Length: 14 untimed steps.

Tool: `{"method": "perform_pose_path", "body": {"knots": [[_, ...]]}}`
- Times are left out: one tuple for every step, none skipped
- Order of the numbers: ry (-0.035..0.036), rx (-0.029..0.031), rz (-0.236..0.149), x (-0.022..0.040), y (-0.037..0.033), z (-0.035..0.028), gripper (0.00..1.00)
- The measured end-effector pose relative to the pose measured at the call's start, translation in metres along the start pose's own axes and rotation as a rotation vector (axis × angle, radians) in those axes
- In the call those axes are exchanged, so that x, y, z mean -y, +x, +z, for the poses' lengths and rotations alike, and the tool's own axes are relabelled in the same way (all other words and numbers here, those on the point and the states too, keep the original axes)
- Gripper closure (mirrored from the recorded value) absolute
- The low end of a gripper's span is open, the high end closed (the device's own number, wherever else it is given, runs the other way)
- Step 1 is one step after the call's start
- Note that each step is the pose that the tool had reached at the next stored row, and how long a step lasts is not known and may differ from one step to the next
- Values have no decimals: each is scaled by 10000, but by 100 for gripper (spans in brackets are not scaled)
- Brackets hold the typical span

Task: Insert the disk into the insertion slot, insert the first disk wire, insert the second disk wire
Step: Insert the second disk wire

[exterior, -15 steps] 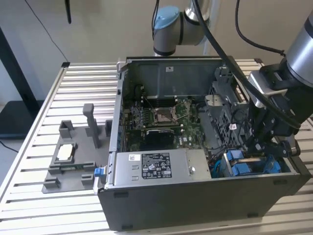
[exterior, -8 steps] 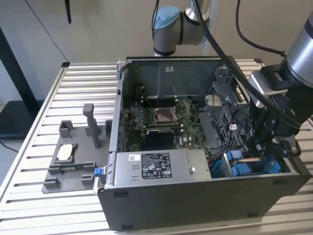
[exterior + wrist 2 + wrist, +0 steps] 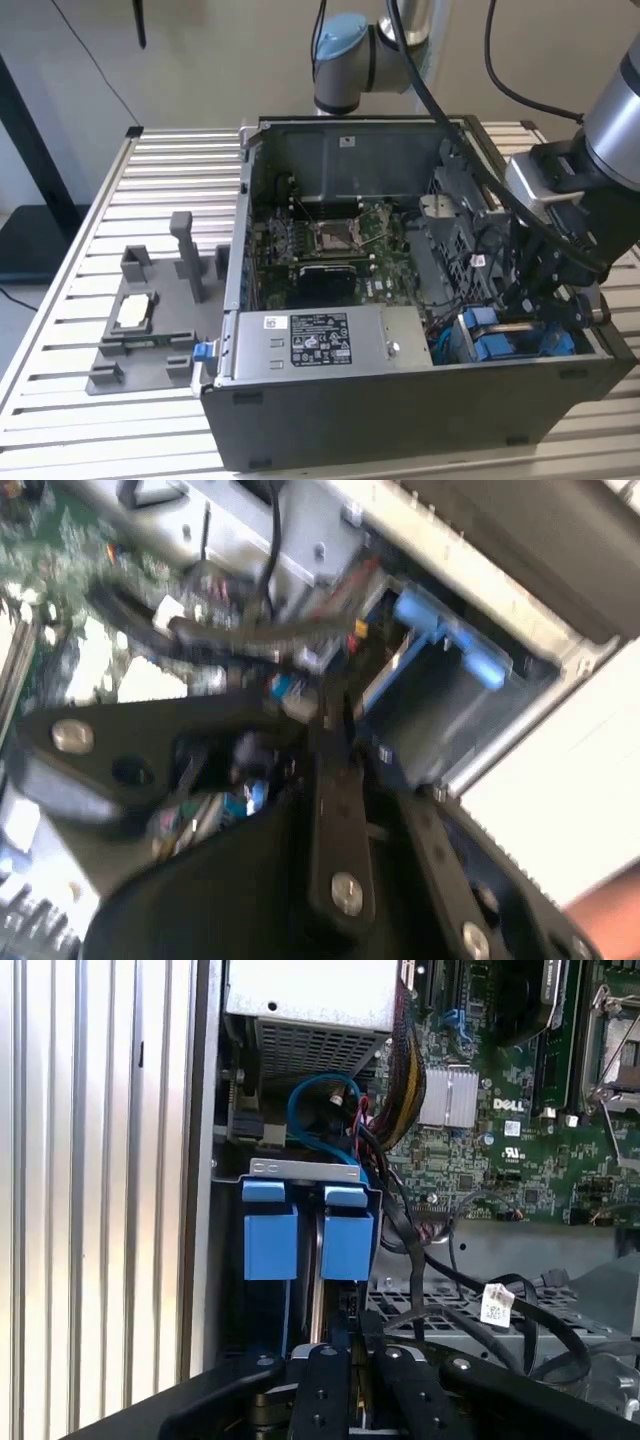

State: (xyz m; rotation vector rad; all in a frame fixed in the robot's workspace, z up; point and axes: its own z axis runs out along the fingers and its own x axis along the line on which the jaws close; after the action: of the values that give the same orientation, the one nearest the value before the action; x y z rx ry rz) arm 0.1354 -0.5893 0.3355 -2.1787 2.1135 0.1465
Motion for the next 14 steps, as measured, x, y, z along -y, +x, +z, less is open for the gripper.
{"method": "perform_pose_path", "body": {"knots": [[3,-15,57,0,0,-4,84],[7,-21,98,0,0,2,84],[9,-30,128,0,2,10,84],[10,-36,148,0,4,18,84],[11,-32,151,0,4,25,84],[12,-30,152,0,5,28,84],[12,-22,152,0,6,32,84],[12,-20,152,0,5,33,84],[12,-18,151,1,5,34,84],[15,-6,149,2,5,39,84],[13,-3,148,2,5,40,82],[12,-9,148,3,5,40,76],[11,-12,150,1,6,38,76],[11,-17,151,0,5,35,76]]}}
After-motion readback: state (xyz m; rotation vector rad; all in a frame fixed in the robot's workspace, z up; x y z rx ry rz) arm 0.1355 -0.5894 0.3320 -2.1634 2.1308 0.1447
